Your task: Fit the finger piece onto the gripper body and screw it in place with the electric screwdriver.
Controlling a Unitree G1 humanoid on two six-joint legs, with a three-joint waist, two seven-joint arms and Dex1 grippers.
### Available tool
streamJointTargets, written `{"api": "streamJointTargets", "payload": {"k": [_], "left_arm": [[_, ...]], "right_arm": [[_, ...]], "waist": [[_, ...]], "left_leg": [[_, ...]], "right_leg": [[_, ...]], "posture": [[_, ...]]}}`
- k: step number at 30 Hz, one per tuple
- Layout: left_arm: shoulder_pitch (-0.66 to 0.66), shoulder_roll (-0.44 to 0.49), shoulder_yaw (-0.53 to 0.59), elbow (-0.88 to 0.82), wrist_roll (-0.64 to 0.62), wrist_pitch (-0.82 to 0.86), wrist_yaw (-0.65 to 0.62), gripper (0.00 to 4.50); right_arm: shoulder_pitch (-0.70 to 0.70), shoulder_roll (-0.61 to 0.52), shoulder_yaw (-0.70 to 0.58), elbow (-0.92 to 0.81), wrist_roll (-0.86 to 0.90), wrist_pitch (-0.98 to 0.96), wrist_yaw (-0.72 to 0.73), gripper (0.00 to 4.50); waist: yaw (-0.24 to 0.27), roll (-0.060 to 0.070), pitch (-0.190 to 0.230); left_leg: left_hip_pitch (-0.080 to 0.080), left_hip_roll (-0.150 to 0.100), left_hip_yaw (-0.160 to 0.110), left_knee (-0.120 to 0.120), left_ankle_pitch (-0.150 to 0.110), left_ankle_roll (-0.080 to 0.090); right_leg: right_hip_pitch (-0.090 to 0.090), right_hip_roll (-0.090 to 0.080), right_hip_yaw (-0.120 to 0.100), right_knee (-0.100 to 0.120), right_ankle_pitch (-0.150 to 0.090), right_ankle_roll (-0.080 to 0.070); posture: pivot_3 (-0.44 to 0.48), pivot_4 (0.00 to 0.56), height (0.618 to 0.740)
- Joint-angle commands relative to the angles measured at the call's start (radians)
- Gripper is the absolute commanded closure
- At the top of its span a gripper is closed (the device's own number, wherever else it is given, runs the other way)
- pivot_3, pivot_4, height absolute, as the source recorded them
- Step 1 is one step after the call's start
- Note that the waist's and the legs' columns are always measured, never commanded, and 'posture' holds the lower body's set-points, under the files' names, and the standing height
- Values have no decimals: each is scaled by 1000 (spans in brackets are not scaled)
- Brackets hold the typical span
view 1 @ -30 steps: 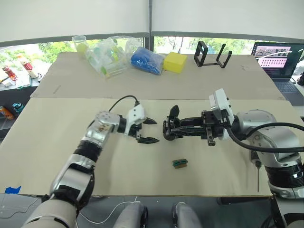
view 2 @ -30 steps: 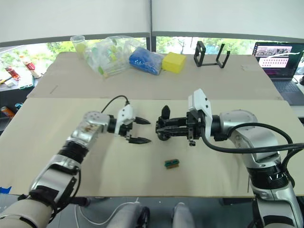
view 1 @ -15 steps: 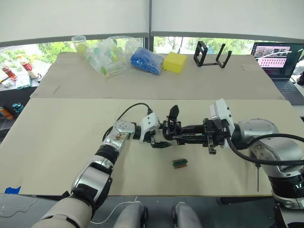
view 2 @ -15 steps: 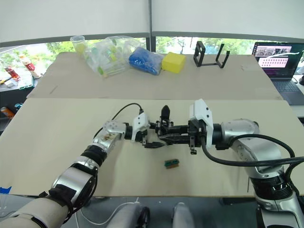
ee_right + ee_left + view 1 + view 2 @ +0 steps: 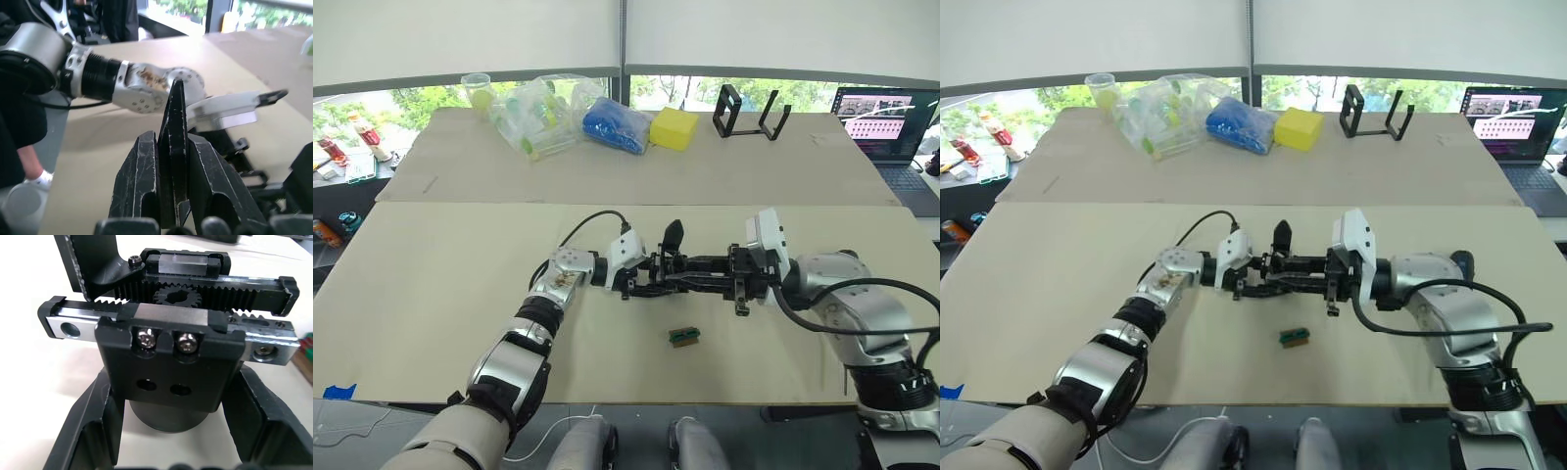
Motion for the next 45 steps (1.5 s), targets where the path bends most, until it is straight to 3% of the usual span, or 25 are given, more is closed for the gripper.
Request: {"api": "streamJointTargets", "payload": {"k": [1,19,35,45], "left_arm": [[9,4,-4,-66,10,-8,-3,2198],[51,17,-3,-131,36,28,38,2198],[59,31,1,-148,33,39,34,2198],[68,37,1,-155,31,40,35,2198]], "right_arm": [[-56,27,6,72,-28,-95,37,4151],[-161,122,83,326,-135,-257,151,4151],[-152,91,115,484,-208,-311,218,4151],[-120,105,156,463,-191,-174,227,4151]], "waist": [[-1,0,0],[-5,0,0],[-6,0,0],[-7,0,-3]], "left_leg": [[0,0,0,0,0,0],[0,0,0,0,0,0],[3,0,0,0,0,0],[6,0,0,0,0,-1]], "right_leg": [[0,0,0,0,0,0],[0,1,-1,1,0,0],[1,1,0,1,0,0],[3,0,0,0,0,0]], "posture": [[0,150,740],[0,150,740],[0,150,740],[0,150,740]]}}
